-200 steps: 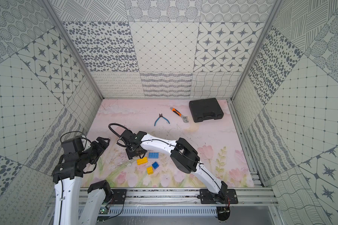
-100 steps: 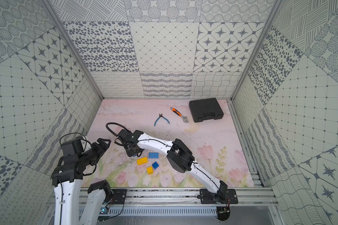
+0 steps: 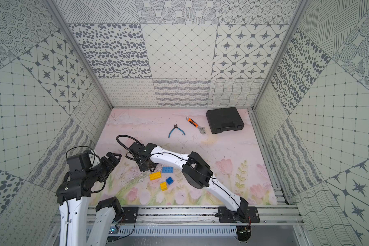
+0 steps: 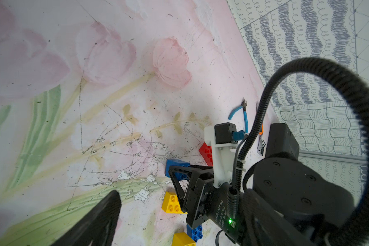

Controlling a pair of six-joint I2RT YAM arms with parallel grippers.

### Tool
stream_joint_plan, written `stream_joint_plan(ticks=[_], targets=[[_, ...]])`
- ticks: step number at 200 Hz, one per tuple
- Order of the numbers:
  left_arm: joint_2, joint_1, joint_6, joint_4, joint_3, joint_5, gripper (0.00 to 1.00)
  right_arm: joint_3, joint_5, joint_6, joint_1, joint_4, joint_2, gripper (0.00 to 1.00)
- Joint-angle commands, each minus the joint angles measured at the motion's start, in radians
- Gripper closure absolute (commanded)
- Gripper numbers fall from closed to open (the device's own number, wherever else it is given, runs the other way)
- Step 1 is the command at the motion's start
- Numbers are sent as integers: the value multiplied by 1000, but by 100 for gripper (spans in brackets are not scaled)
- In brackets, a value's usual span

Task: Assemble a spoon with lego
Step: Pick up the lego brick from the center of the board, then assemble the lego brick with the lego brick.

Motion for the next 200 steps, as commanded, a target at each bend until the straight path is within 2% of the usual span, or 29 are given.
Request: stream_joint_plan(ticks=[1, 21, 60, 92, 108, 126, 200], targets=[[-20, 4, 27, 3, 9, 4, 9, -46, 36, 8, 7, -3, -111, 86], [-35, 4, 23, 6, 12, 18, 9, -95, 47, 11, 7, -25, -193, 86], [-67, 3, 20, 26, -4, 92, 9, -290, 98, 43, 8, -99, -430, 85], [-116, 2, -19, 141, -104, 229, 8, -450, 116, 121, 39, -157, -598, 86], [-120, -9, -46, 192, -153, 275, 7, -450, 125, 158, 86, -207, -607, 86], [-128, -39, -54, 223, -189, 262, 7, -442, 123, 186, 137, -237, -583, 86], [-105, -69, 0, 165, -124, 206, 7, -493, 96, 265, 207, -156, -520, 86]])
